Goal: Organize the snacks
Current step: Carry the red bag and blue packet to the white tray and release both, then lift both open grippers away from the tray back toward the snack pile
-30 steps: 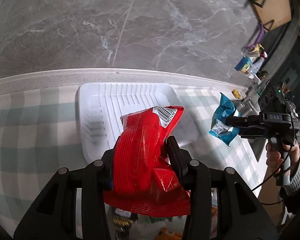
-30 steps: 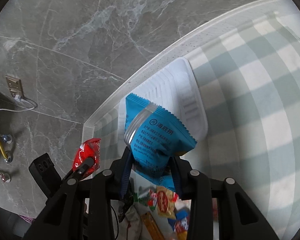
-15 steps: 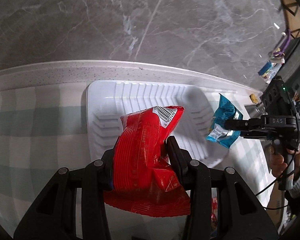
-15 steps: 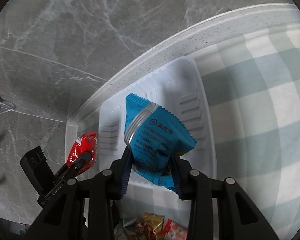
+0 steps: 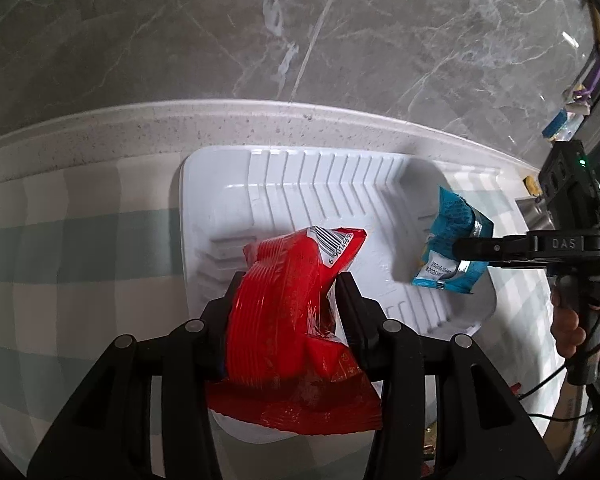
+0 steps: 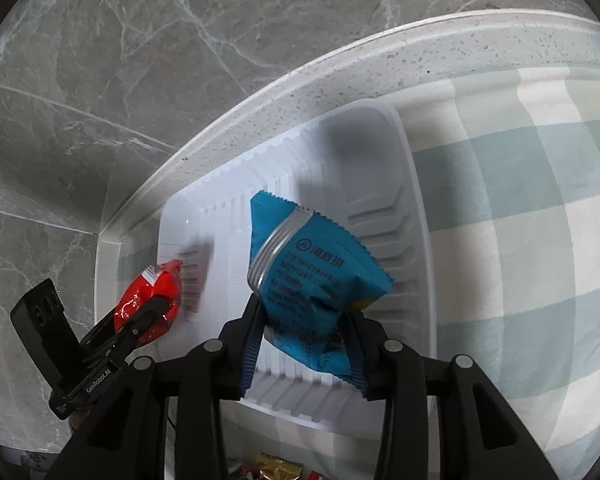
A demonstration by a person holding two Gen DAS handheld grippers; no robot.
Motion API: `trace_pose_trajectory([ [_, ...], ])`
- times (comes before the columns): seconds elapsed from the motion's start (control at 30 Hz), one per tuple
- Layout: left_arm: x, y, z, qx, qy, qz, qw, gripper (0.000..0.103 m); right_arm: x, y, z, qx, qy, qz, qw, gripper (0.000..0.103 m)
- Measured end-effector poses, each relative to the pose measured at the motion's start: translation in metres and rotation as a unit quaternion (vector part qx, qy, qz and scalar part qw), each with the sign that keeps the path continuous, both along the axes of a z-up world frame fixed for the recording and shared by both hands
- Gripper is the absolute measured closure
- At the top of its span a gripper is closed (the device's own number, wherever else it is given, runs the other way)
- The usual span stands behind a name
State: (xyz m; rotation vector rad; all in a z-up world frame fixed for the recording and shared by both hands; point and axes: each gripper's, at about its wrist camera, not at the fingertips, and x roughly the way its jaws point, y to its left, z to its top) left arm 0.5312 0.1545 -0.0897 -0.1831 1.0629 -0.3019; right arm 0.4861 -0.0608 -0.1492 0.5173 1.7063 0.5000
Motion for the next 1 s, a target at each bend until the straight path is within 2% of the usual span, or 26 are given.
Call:
trace_pose_trajectory([
  [0.13,0.001,-0.002,-0.002,-0.001,0.002,0.003,1.0,0.058,-0.001,-0.002,0.006,-0.006,-0.018,0.003,1.0,0.052],
  [0.27,-0.001,-0.007,0.008,0.003,-0.019,0.006,0.9998,0.049,-0.004,-0.001,0.016,-0.012,-0.035,0.005,0.999,0.051],
  [0.43,-0.01,-0.003,0.025,0.006,-0.035,0.008,0.9993,0.048,-0.009,0.0,0.027,-0.002,-0.042,-0.001,0.999,0.051],
  [0.6,-0.028,-0.006,0.045,0.022,-0.053,-0.005,0.9984,0.048,-0.02,-0.007,0.053,0.009,-0.06,0.003,0.998,0.051],
  [0.7,-0.05,-0.005,0.061,0.024,-0.062,-0.01,0.9977,0.048,-0.029,-0.014,0.072,0.015,-0.073,0.002,0.997,0.05],
  [0.8,-0.076,-0.004,0.074,0.021,-0.071,-0.009,0.9972,0.048,-0.043,-0.022,0.094,0.021,-0.089,-0.002,0.996,0.042],
  [1.0,-0.141,0.0,0.09,0.028,-0.076,-0.009,0.9967,0.046,-0.085,-0.037,0.138,0.027,-0.12,0.003,0.992,0.042],
])
